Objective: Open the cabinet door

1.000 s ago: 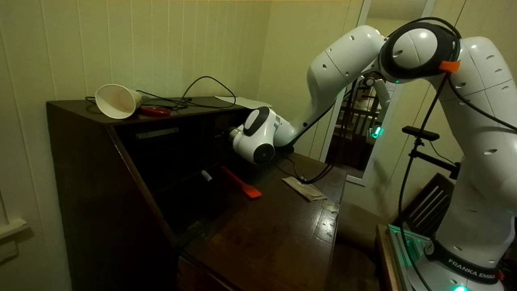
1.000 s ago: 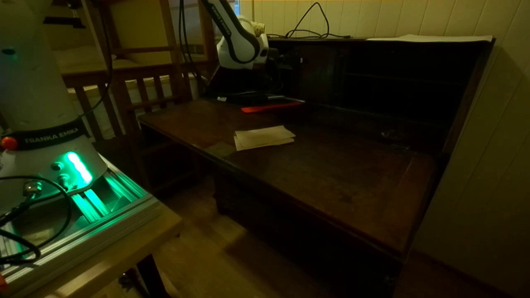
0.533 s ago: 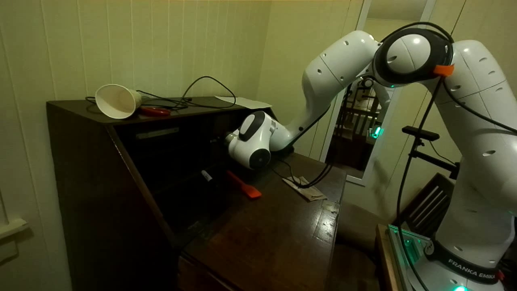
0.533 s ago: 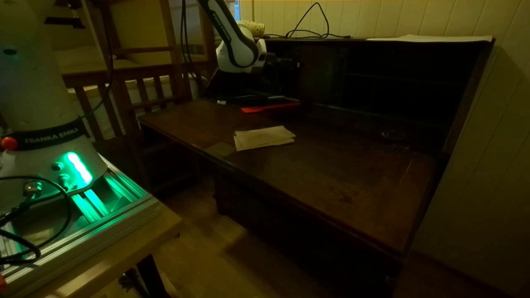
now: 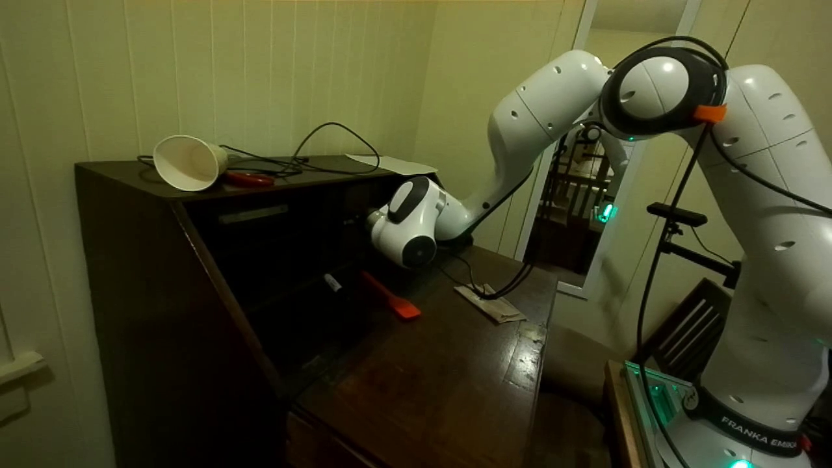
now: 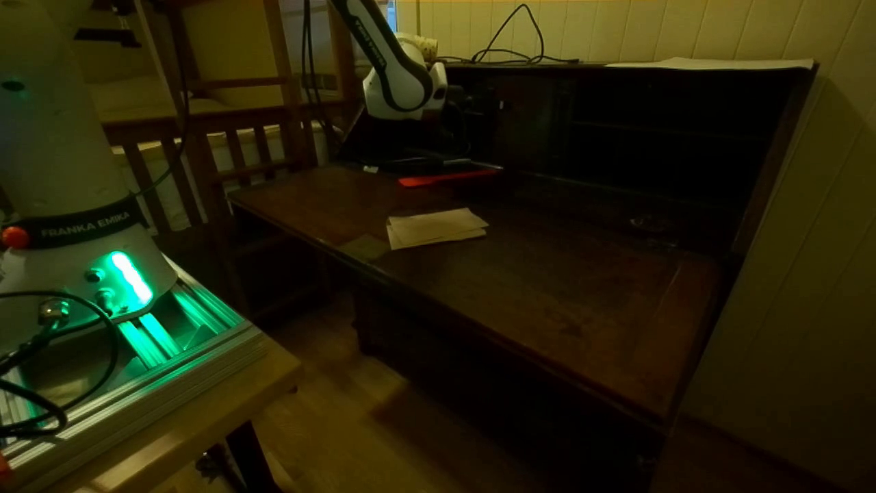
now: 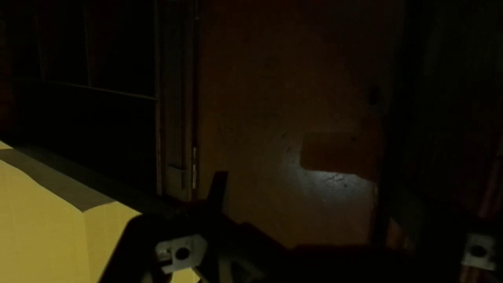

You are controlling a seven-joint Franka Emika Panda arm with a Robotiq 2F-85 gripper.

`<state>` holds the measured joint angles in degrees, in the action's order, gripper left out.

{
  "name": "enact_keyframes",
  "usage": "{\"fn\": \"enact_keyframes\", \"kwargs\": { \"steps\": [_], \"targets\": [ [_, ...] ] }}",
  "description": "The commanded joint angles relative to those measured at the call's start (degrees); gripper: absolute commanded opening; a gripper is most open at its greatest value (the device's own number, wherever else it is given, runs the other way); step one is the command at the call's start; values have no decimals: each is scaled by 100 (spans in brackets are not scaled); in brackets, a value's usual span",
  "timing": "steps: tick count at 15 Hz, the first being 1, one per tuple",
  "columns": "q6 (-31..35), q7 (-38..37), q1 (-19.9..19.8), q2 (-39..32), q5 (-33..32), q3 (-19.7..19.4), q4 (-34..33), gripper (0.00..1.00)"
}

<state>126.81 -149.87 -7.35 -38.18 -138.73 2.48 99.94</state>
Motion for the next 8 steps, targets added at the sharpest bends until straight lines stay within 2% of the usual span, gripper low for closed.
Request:
{"fn": "enact_keyframes", "kwargs": {
  "steps": [1,4,6,8],
  "targets": [
    [-102,-124,-124,4,217,-2,-55,100],
    [-96,-151,-130,51,548,36,56,100],
    [-195,-33,-82,114,1206,103,268,100],
    [-486,-221,-1,209,1754,112,598,100]
  ]
}}
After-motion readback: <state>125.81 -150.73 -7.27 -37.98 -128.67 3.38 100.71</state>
